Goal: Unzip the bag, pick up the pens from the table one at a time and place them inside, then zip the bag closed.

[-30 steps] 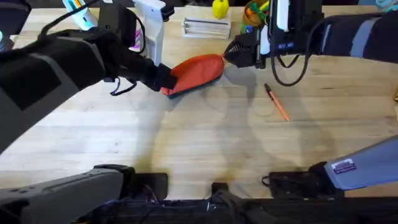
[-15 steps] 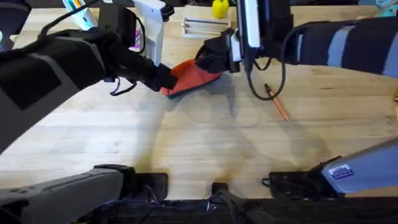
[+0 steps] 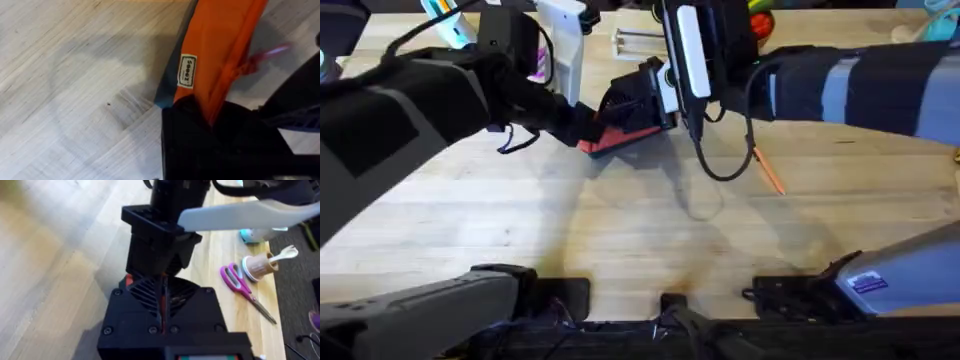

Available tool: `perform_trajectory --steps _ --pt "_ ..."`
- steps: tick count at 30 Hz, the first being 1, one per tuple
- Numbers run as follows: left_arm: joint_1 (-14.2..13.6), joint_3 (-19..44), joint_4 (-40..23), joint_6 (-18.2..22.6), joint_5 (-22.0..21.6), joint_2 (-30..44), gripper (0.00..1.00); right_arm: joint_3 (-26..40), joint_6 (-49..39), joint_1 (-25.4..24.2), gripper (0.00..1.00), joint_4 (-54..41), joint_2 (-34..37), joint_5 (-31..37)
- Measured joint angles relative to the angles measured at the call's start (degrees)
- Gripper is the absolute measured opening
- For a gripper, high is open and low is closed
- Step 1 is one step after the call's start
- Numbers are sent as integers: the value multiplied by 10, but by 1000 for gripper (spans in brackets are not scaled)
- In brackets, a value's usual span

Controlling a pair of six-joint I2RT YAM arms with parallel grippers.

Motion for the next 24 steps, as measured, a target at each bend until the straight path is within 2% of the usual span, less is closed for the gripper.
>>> perform_trajectory --steps 1,2,6,8,10,13,14,15,20,21,24 --pt "0 0 0 0 0 0 43 0 0 0 32 0 0 -5" --pt "0 0 0 0 0 0 44 0 8 -9 125 -1 0 -11" --pt "0 0 0 0 0 0 44 0 12 -36 690 -4 0 -14" --pt "0 0 0 0 0 0 44 0 12 -50 923 -15 0 -14" --pt "0 0 0 0 0 0 44 0 13 -62 983 -32 0 -10" --pt "0 0 0 0 0 0 46 0 15 -74 995 -67 0 1" --pt "0 0 0 3 -2 0 102 0 15 -76 995 -79 0 4" --pt "0 0 1 2 -5 0 213 0 15 -77 995 -89 0 9" --pt "0 0 3 3 -15 0 940 0 15 -79 995 -104 0 22" --pt "0 0 3 3 -16 0 980 0 15 -80 995 -104 0 25" --pt "0 0 3 2 -16 0 992 0 22 -80 995 -107 -6 38"
